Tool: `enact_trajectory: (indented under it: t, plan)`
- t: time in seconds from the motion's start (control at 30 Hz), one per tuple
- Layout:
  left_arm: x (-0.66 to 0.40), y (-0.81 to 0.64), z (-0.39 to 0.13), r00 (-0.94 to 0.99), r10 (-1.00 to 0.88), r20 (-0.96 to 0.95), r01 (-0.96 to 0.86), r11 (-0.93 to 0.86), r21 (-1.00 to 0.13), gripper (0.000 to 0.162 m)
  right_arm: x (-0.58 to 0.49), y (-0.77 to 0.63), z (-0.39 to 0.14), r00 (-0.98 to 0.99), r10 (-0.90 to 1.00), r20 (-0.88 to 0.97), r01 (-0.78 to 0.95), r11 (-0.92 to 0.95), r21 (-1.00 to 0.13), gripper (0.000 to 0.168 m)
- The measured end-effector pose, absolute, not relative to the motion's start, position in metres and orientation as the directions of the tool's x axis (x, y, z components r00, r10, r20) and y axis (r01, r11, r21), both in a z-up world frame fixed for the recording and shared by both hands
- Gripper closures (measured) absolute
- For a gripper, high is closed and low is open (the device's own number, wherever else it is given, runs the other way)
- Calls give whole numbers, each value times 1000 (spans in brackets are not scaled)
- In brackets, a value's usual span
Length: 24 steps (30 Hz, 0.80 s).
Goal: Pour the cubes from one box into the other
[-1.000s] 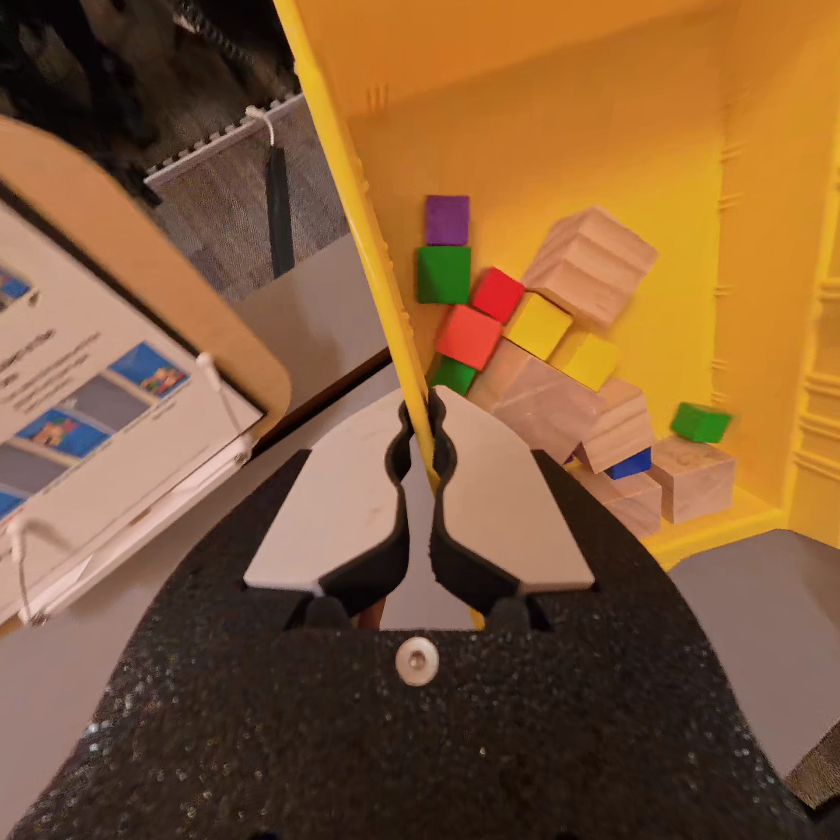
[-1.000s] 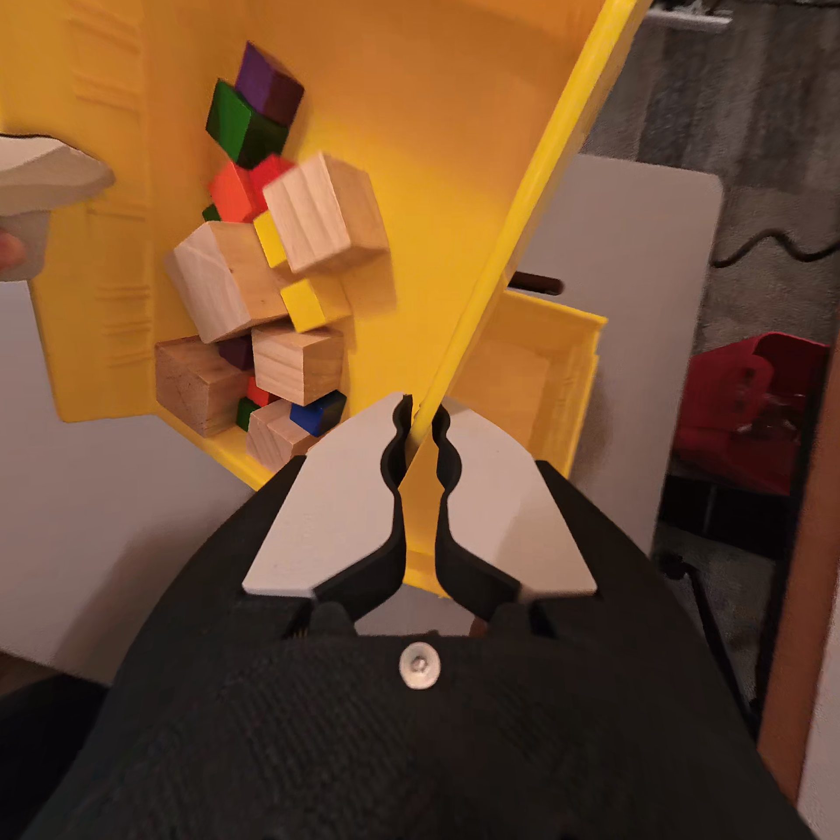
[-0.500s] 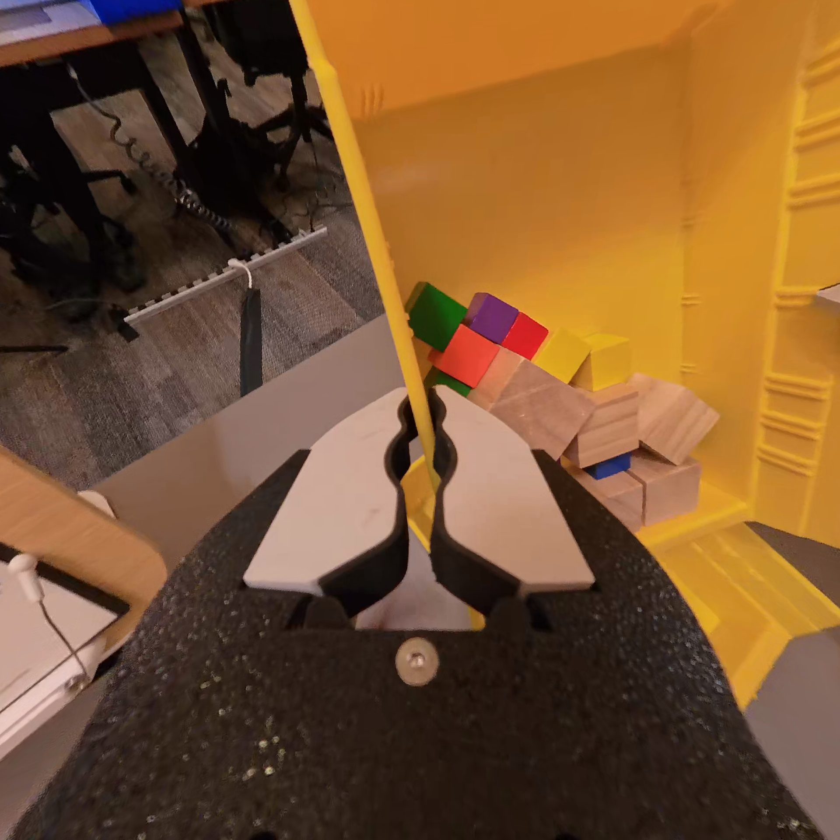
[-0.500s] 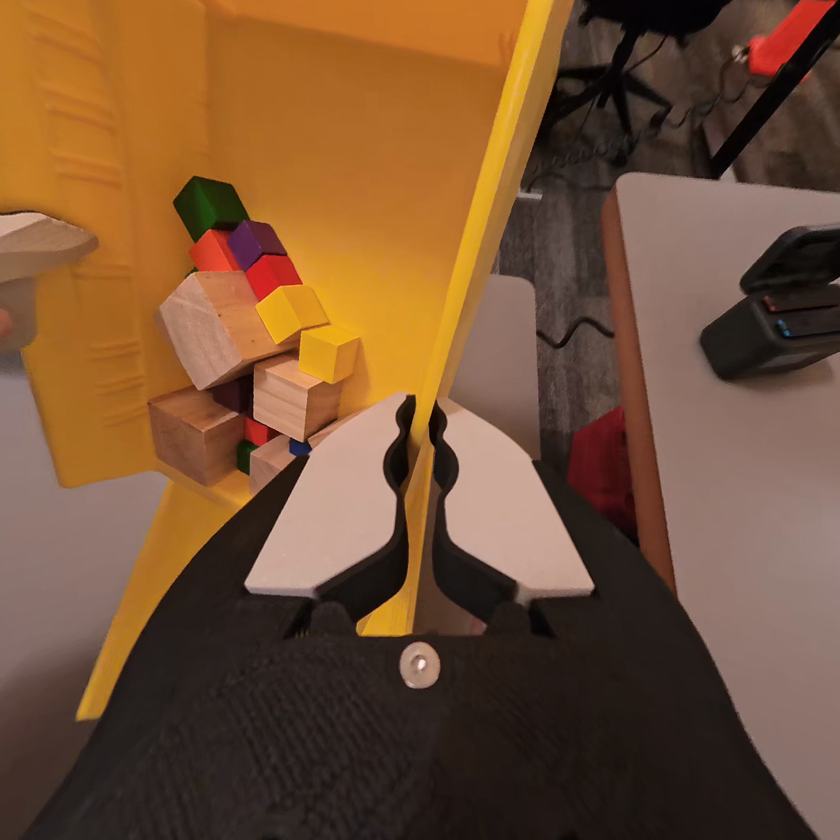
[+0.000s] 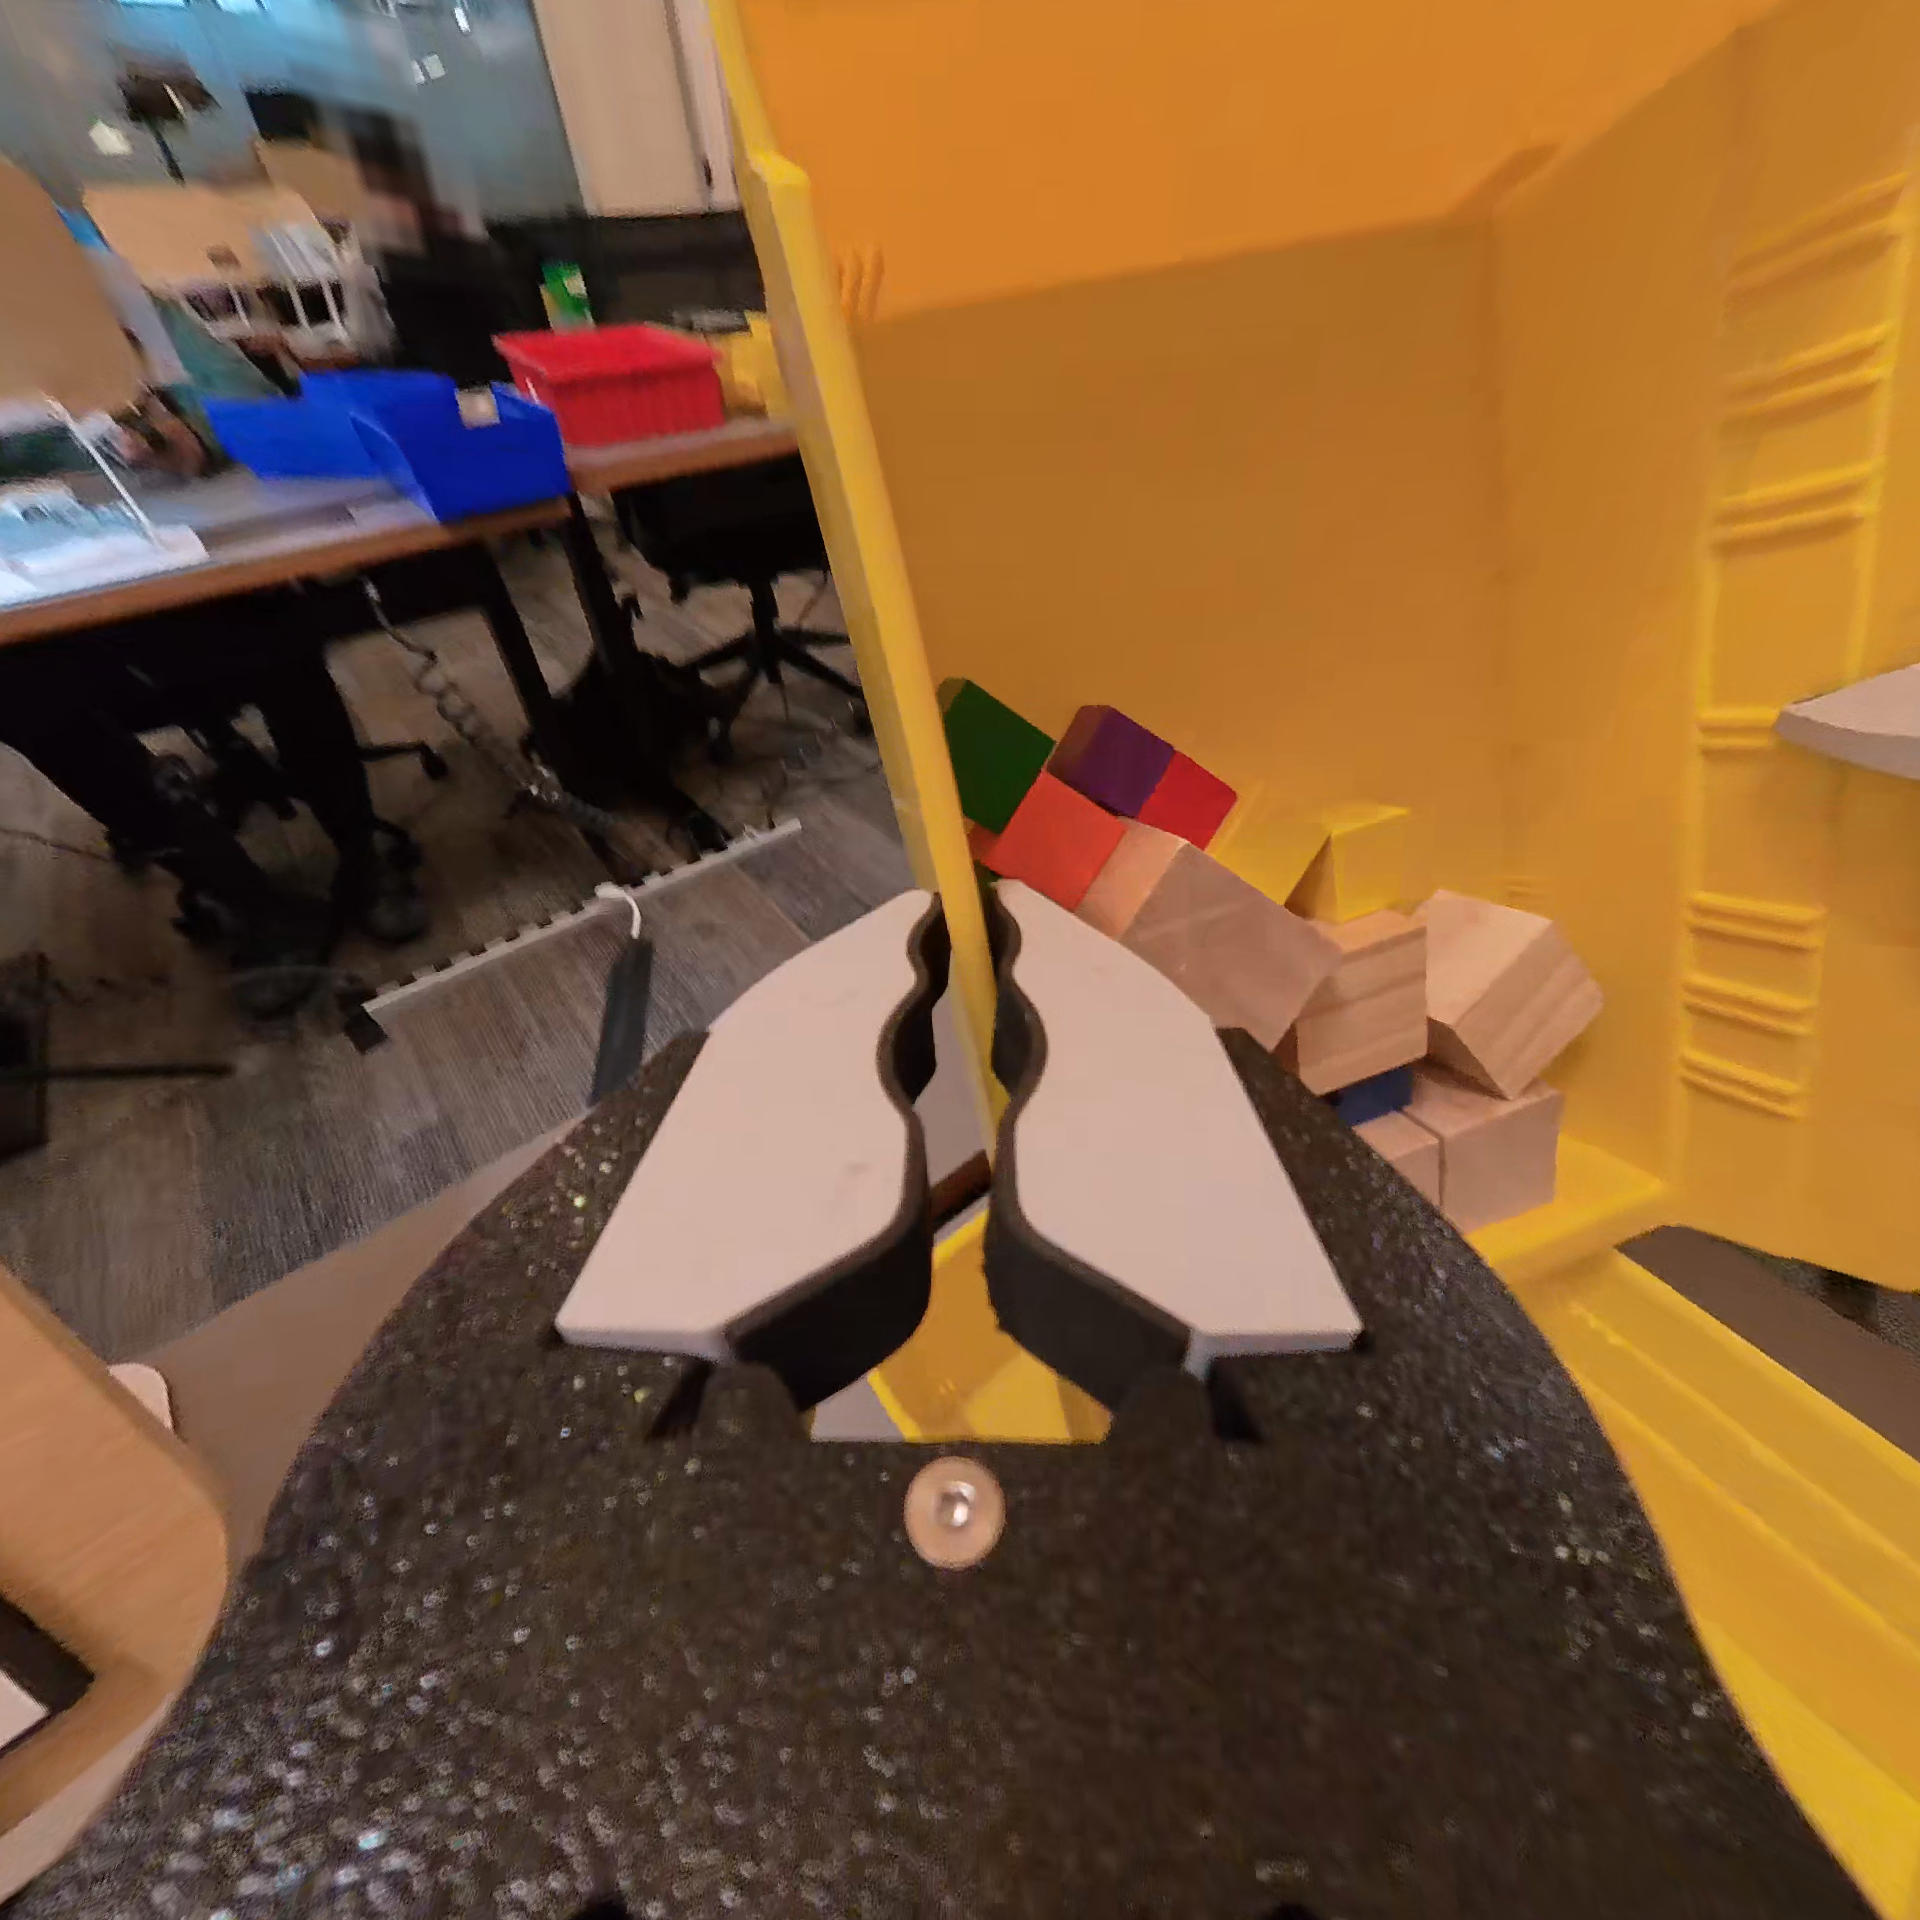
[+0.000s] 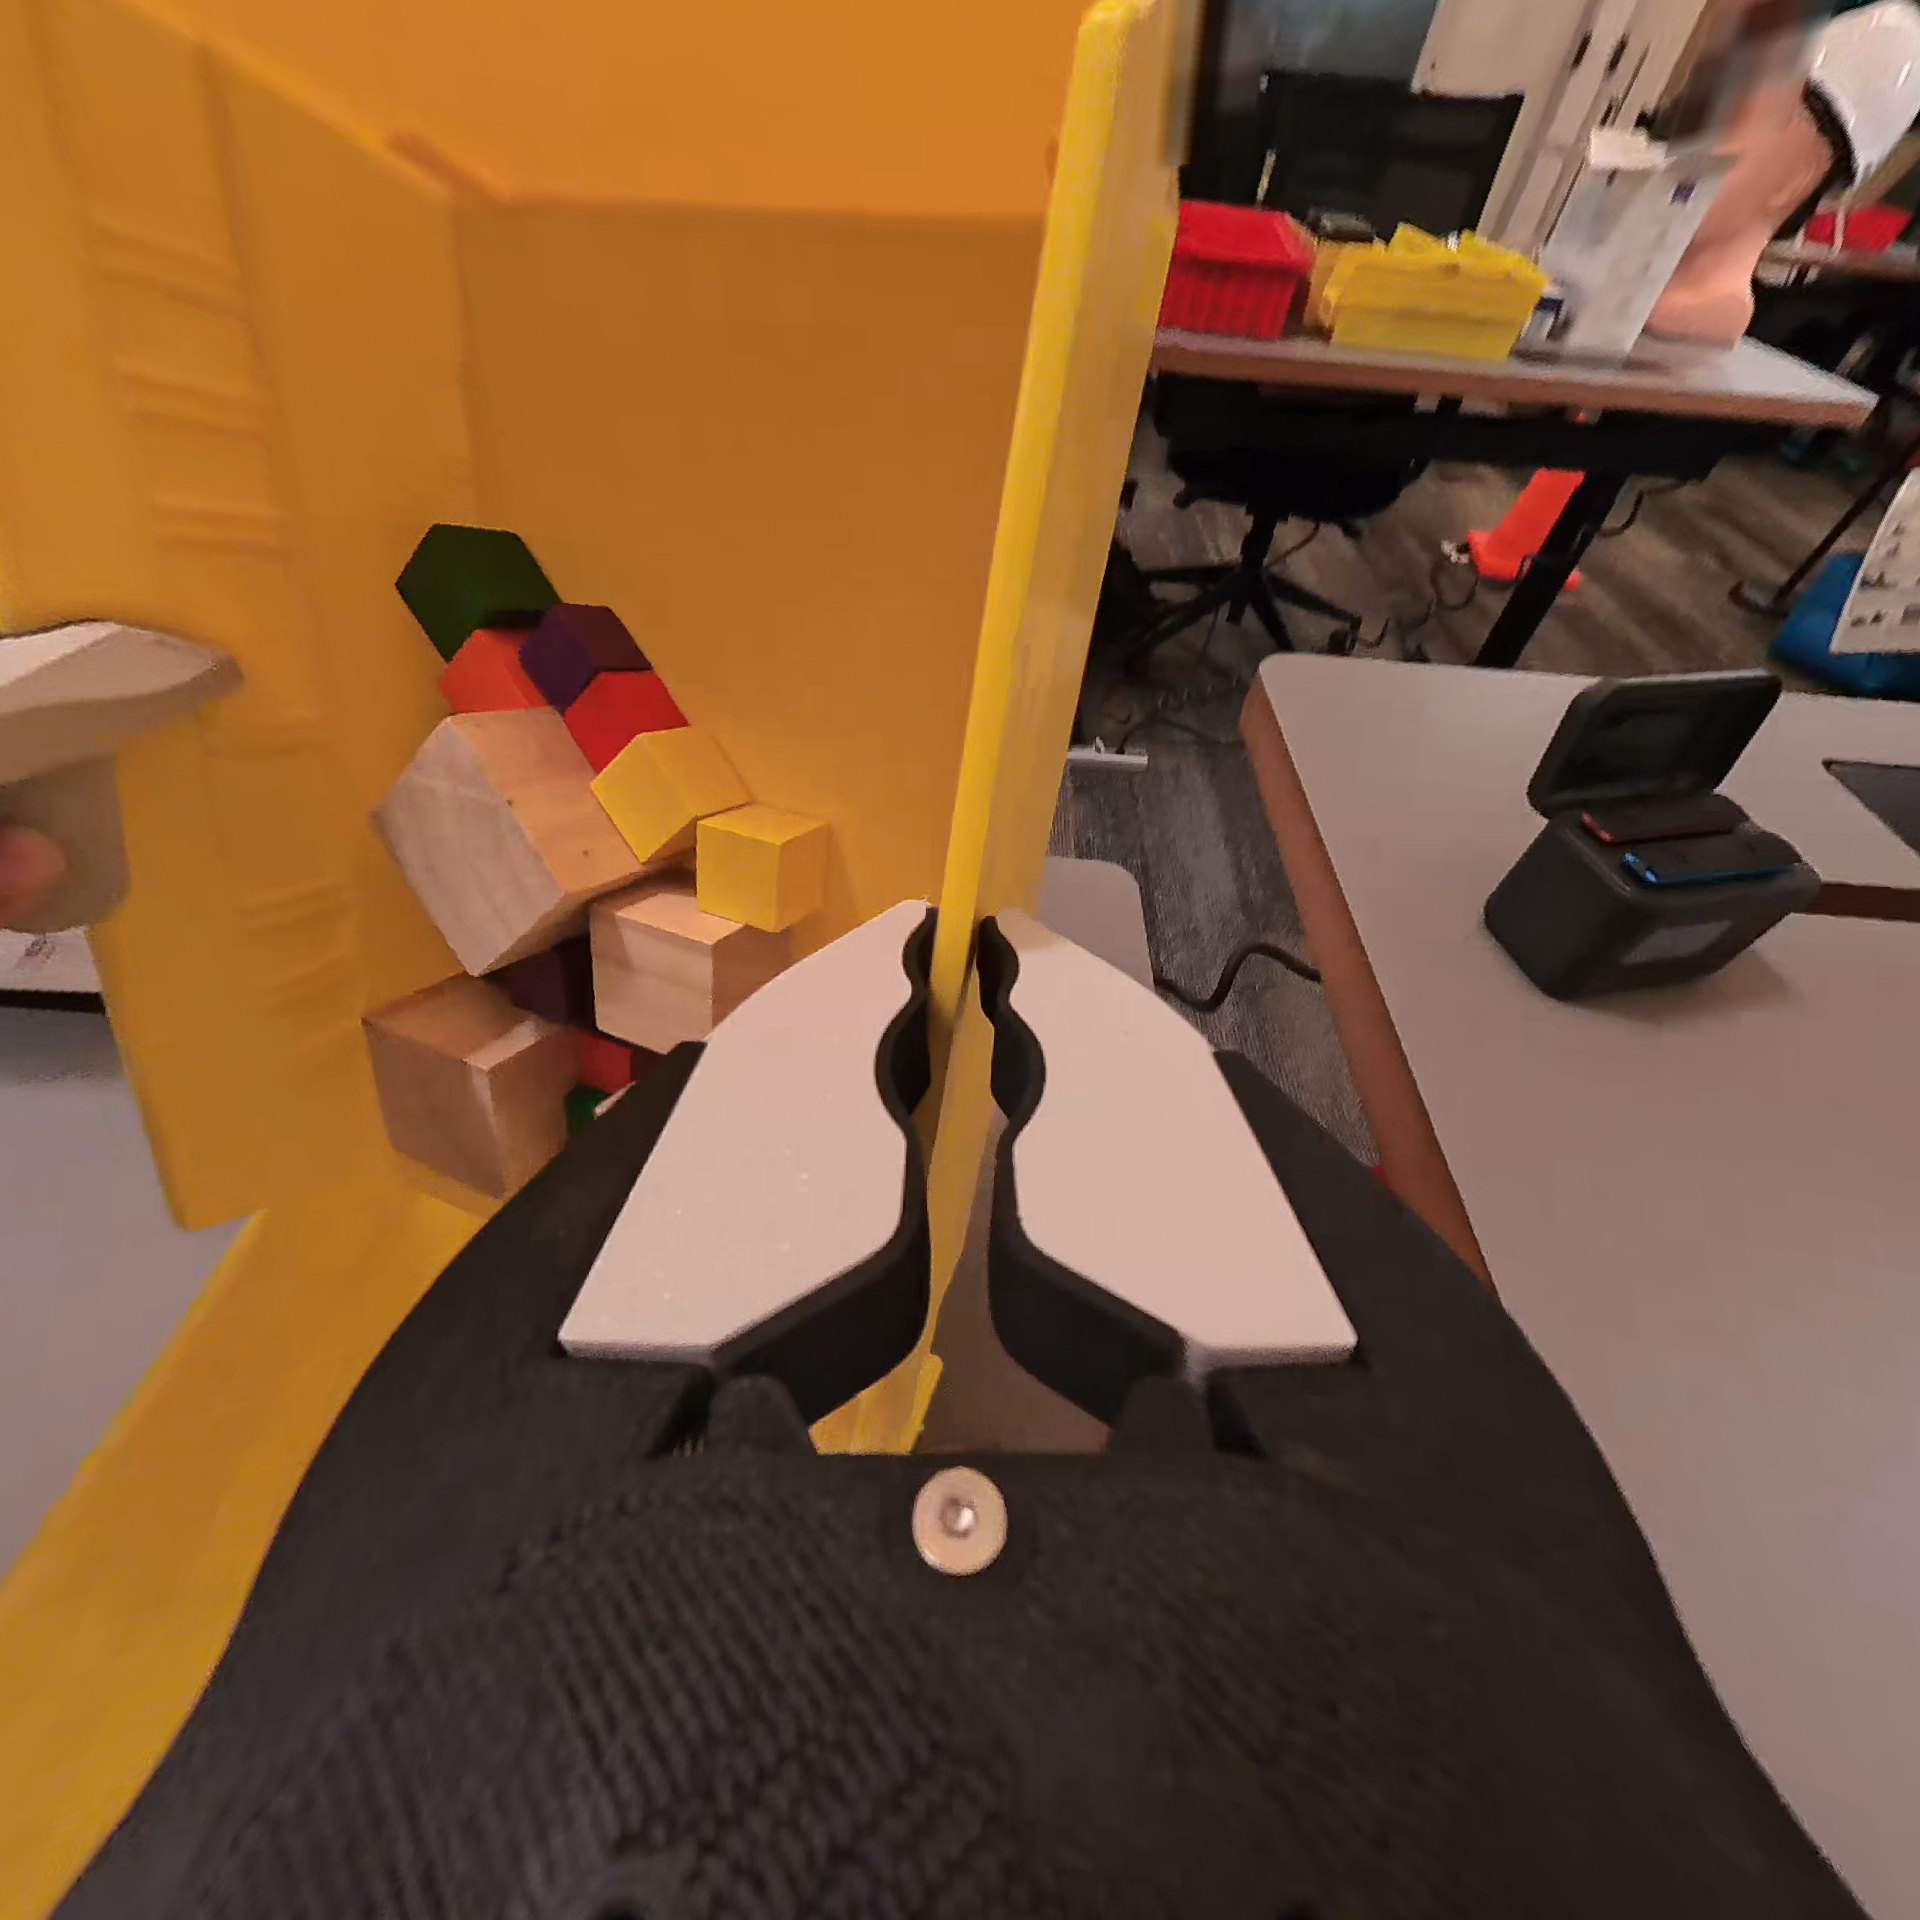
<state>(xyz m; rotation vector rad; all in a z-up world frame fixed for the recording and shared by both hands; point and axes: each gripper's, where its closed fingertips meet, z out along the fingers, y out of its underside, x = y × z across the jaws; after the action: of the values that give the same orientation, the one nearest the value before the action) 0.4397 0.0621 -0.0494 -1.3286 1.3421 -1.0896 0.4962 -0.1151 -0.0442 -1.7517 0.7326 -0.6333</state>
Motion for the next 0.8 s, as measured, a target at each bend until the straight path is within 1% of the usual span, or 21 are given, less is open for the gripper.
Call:
enact_trajectory:
  t: [0.13, 0.17, 0.27, 0.6, 0.7, 0.8]
  plan:
    - [434, 62, -41, 16, -998, -58, -67, 57, -996, 157, 495, -113, -44, 691, -722, -47, -150, -79, -986, 161]
    - [432, 62, -41, 16, -998, -63, -49, 62, -997, 157, 494, -113, -43, 695, -717, -50, -132, -59, -990, 161]
    - [429, 64, -41, 33, -997, -71, 5, 72, -997, 157, 492, -109, -38, 707, -707, -20, -54, -26, -998, 161]
    - [432, 67, -50, 8, -1000, -19, 106, 20, -994, 156, 496, -106, -34, 744, -667, 28, 63, 29, -998, 159]
    - [434, 66, -49, 1, -1000, -6, 114, 6, -993, 156, 496, -105, -27, 746, -665, 44, 87, 31, -996, 159]
    - [431, 68, -44, 21, -1000, -5, 147, 8, -989, 156, 492, -103, -17, 752, -658, 51, 131, 73, -989, 158]
